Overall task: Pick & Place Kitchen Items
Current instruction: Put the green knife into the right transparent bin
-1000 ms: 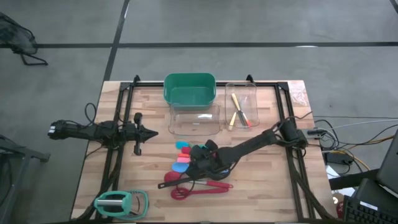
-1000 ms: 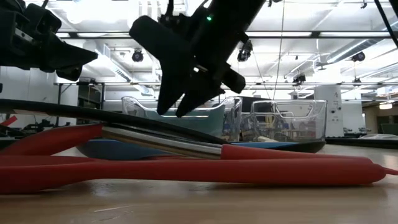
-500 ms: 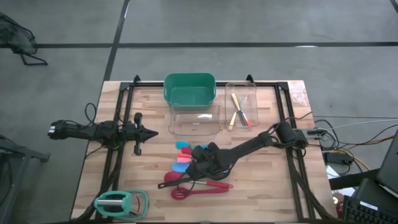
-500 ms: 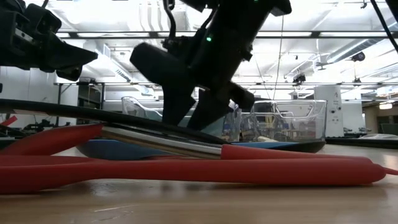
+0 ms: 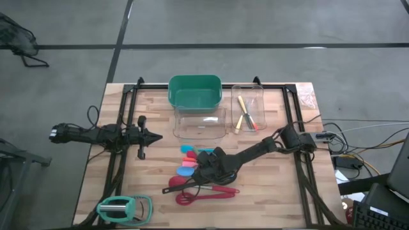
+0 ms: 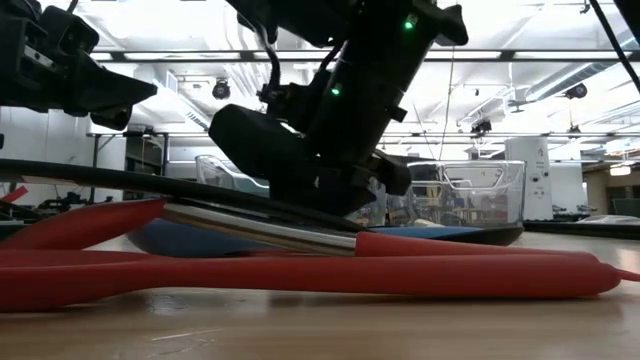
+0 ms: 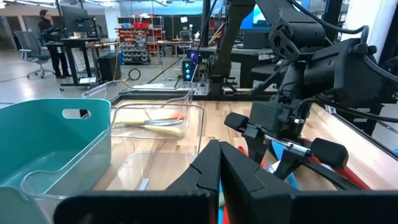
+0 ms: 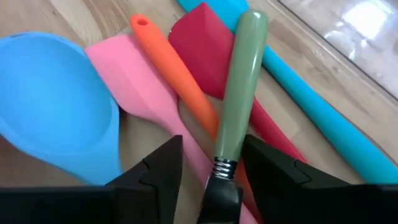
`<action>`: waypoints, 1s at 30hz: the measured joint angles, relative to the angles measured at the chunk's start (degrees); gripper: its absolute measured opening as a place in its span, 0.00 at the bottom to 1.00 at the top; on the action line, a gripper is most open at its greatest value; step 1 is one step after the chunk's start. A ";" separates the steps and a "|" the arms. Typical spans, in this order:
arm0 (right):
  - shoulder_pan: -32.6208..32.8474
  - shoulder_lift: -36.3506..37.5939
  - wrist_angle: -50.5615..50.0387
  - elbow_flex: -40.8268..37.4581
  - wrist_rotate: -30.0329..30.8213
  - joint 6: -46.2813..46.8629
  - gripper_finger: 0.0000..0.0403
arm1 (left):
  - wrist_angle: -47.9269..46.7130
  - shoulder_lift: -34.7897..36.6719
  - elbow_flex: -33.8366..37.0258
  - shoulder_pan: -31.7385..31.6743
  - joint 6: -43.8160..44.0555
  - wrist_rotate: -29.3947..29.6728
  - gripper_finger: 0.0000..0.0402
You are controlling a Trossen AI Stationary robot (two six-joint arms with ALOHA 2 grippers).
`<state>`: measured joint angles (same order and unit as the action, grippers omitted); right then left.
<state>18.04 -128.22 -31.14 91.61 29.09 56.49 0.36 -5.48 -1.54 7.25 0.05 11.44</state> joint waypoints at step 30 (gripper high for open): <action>1.53 4.94 -0.61 -0.02 0.40 -4.91 0.12 | 0.00 0.00 0.00 0.02 0.00 0.00 0.02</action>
<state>19.57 -123.29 -31.75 91.59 29.49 51.59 0.36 -5.48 -1.55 7.26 0.05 11.44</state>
